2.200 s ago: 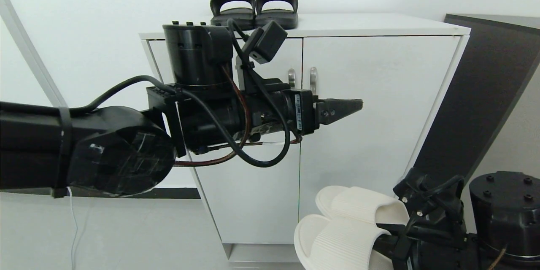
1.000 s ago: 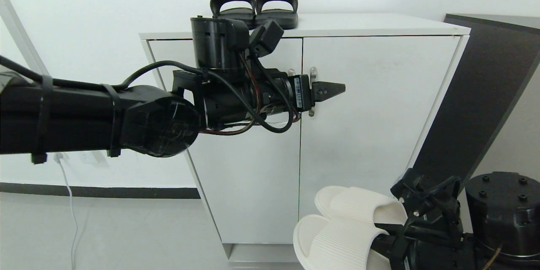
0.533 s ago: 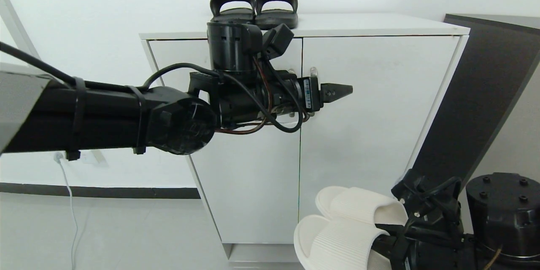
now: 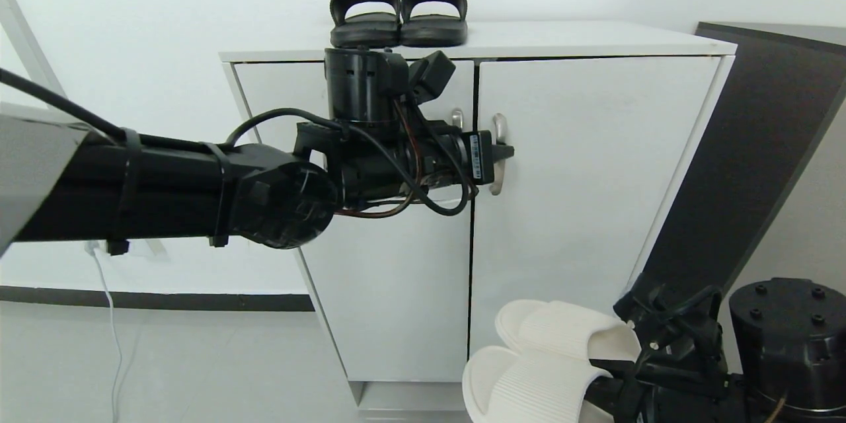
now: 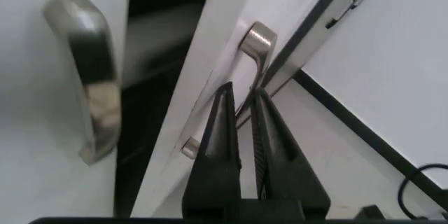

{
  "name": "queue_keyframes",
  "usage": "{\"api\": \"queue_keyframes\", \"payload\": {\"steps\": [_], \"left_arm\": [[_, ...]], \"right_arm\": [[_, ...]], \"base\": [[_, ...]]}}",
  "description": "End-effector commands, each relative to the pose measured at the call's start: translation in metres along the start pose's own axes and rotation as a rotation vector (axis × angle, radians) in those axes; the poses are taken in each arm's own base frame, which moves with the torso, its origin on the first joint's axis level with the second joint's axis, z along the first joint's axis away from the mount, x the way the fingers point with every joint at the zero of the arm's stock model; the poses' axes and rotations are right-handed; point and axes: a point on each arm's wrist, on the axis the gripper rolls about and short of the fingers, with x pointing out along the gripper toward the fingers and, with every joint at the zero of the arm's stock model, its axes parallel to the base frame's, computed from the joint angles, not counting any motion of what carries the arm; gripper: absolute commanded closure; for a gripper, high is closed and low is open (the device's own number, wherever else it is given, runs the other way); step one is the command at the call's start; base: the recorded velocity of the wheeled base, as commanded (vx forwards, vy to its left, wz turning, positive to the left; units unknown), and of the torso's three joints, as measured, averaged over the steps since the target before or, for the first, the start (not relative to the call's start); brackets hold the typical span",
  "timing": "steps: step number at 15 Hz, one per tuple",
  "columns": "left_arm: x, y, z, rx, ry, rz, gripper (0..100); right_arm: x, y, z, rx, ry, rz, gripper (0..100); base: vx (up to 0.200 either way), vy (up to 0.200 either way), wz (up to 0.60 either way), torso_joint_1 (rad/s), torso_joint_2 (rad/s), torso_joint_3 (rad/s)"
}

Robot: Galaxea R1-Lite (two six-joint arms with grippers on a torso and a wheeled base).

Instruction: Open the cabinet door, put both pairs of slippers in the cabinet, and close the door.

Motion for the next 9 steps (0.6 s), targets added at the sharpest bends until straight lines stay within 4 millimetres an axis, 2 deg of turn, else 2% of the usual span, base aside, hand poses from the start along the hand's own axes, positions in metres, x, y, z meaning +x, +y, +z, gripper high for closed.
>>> {"api": "queue_keyframes", "payload": {"steps": [1,6,9], "left_arm": [[-0.021,-0.012,0.0,-0.003,0.009,-0.01,100],[-0.047,-0.037,-0.004,0.002,0.025,-0.056,100],[-0.073,-0.046,-0.006,0.005,0.027,-0.067,100]], "right_arm": [[-0.001,0.0,-0.003,-0.001,0.007,0.026,100],[-0.006,0.005,-0.009,-0.028,0.026,0.077,100],[-0.011,0.007,-0.014,-0.06,0.033,0.108,100]], "base": [[0.0,0.0,0.0,0.0,0.0,0.0],[0.0,0.0,0.0,0.0,0.0,0.0],[0.0,0.0,0.0,0.0,0.0,0.0]]}}
